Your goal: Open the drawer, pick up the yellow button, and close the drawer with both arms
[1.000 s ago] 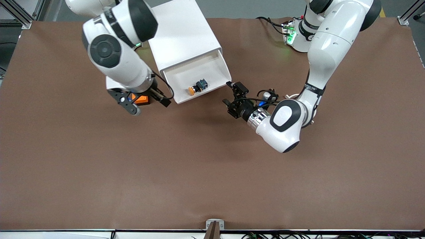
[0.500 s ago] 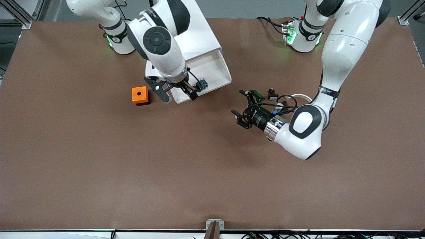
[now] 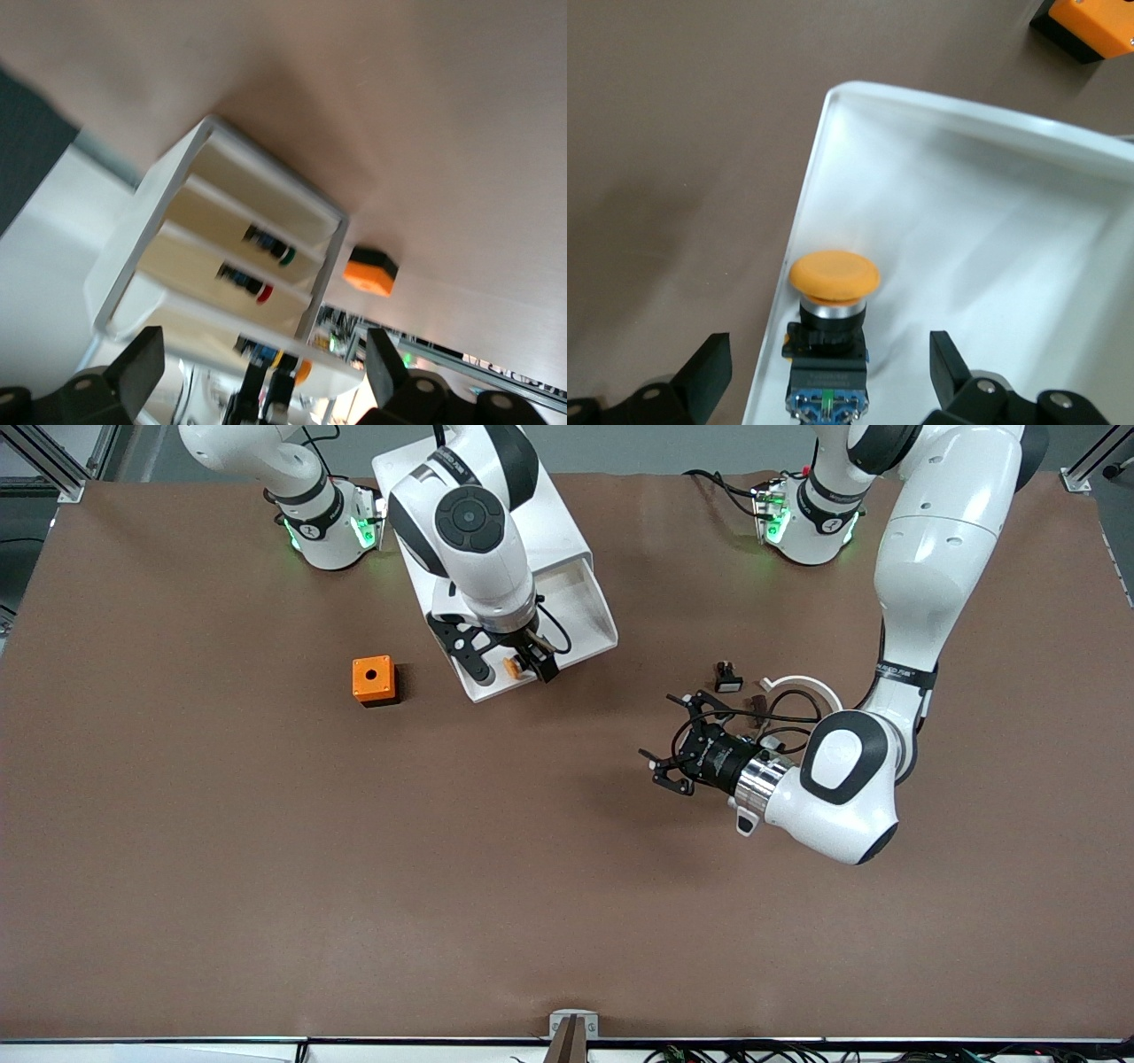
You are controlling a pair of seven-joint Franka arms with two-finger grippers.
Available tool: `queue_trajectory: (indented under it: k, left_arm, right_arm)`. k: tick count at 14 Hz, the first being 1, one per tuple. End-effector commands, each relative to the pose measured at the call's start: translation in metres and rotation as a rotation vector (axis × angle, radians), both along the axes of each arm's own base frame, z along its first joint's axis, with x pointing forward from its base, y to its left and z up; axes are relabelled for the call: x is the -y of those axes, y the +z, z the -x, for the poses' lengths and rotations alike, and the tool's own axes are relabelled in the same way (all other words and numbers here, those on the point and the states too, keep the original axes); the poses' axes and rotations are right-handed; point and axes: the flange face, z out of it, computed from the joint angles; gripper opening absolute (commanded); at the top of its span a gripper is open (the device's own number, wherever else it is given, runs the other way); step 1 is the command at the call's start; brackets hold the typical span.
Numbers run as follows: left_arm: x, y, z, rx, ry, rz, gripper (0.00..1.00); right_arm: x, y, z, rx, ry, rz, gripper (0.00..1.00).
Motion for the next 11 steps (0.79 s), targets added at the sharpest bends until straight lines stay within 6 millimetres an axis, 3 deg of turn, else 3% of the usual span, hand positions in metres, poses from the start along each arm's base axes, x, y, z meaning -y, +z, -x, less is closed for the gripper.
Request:
queue_trajectory:
  k: [1,4,7,11]
  left_arm:
    - [0.009,0.026,-0.008,0.219,-0.052,-0.024,1.0]
    - [0.019,0.037,-0.015,0.419,-0.122,-0.122,1.0]
    - [0.034,0.062,-0.01,0.567,-0.233,-0.247,1.0]
    - [0.041,0.094,-0.008,0.701,-0.299,-0.289,1.0]
  right_arm:
    - [0.001,0.004,0.004,0.001,-0.016,-0.012,0.71]
    - [0.001,0.005,0.004,0.002,-0.013,-0.014,0.38]
    - [0.001,0.007,0.004,0.005,-0.002,-0.017,0.05]
    - [0.009,0.024,-0.008,0.027,-0.005,-0.038,0.0]
